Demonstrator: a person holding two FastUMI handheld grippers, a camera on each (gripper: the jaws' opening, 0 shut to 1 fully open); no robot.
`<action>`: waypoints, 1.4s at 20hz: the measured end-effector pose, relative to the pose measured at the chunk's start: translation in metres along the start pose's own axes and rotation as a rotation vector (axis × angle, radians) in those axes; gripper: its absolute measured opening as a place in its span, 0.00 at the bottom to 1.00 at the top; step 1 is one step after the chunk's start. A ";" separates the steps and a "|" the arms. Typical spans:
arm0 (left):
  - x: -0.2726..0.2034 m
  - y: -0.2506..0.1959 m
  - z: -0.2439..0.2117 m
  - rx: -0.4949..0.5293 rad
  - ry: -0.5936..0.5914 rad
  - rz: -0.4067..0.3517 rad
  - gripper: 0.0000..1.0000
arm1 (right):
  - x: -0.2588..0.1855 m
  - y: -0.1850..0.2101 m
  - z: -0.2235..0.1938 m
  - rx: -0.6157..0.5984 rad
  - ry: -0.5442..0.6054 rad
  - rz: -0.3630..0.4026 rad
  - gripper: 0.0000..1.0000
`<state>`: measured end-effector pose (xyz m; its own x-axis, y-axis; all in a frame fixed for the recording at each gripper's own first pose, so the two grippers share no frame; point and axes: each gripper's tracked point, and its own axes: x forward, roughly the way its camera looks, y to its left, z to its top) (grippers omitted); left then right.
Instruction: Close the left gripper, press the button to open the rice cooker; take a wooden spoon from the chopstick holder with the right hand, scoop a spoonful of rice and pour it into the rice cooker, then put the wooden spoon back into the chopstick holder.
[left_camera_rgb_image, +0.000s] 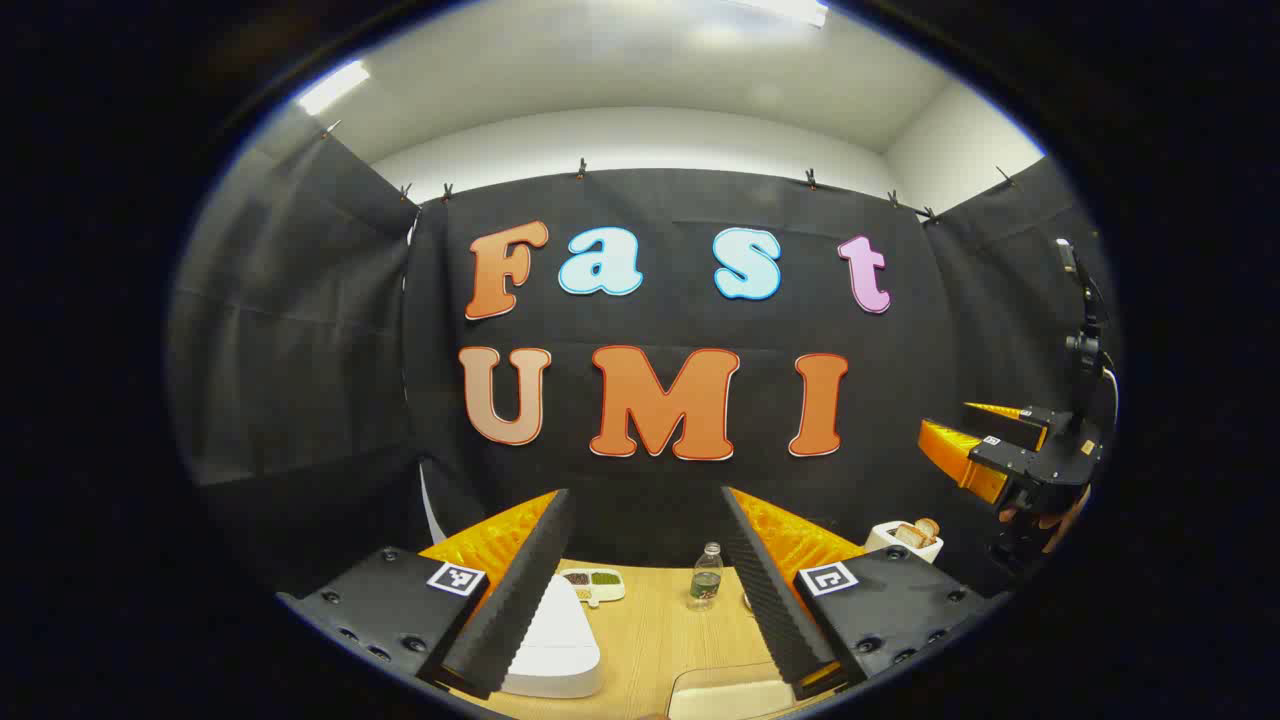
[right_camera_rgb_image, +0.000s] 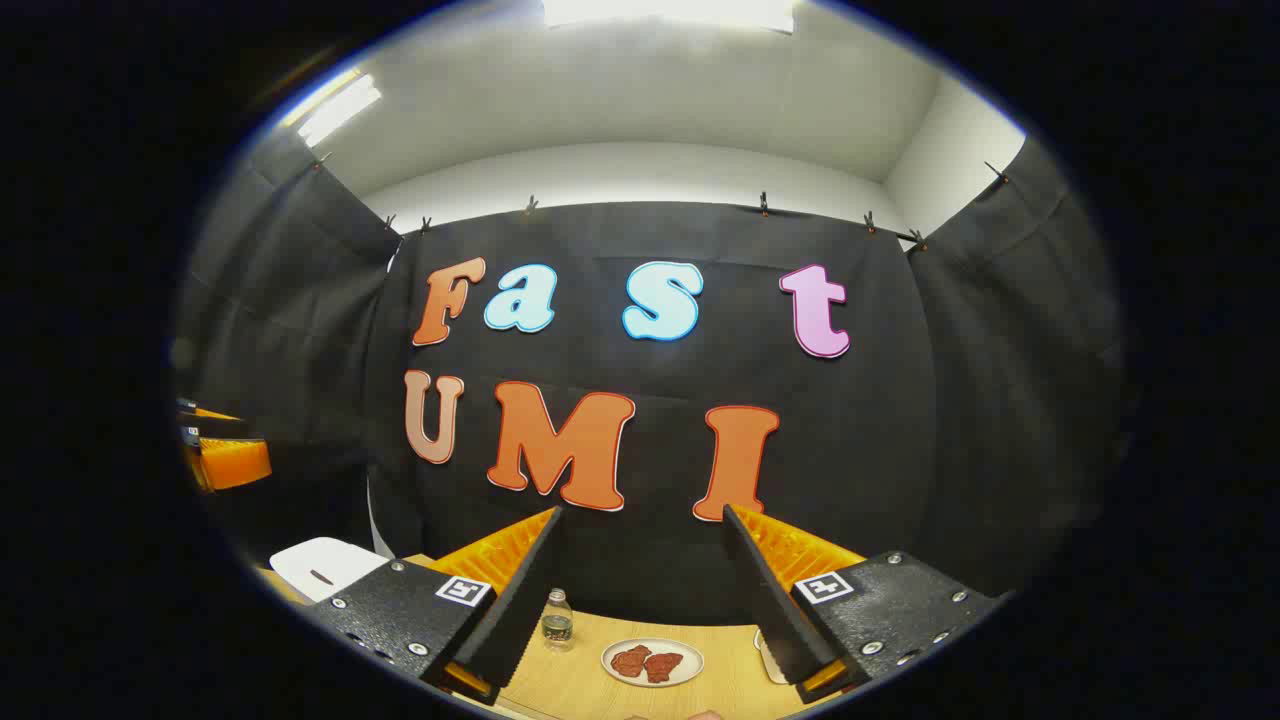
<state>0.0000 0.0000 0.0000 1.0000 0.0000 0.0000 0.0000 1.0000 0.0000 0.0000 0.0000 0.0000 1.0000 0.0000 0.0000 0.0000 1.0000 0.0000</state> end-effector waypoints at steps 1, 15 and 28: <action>0.000 0.004 0.000 -0.002 0.001 0.006 0.97 | -0.001 0.001 -0.001 0.003 0.004 0.002 0.95; 0.019 0.013 0.014 0.007 -0.029 -0.006 0.97 | 0.000 0.001 -0.008 -0.008 0.019 -0.014 0.95; 0.050 0.081 -0.024 0.029 0.114 0.142 0.98 | -0.017 -0.018 -0.037 -0.035 0.100 -0.070 0.95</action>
<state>0.0500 0.0815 -0.0244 0.9835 0.1426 -0.1112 -0.1393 0.9896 0.0369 -0.0171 -0.0179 -0.0374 0.9925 -0.0720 -0.0986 0.0684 0.9969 -0.0387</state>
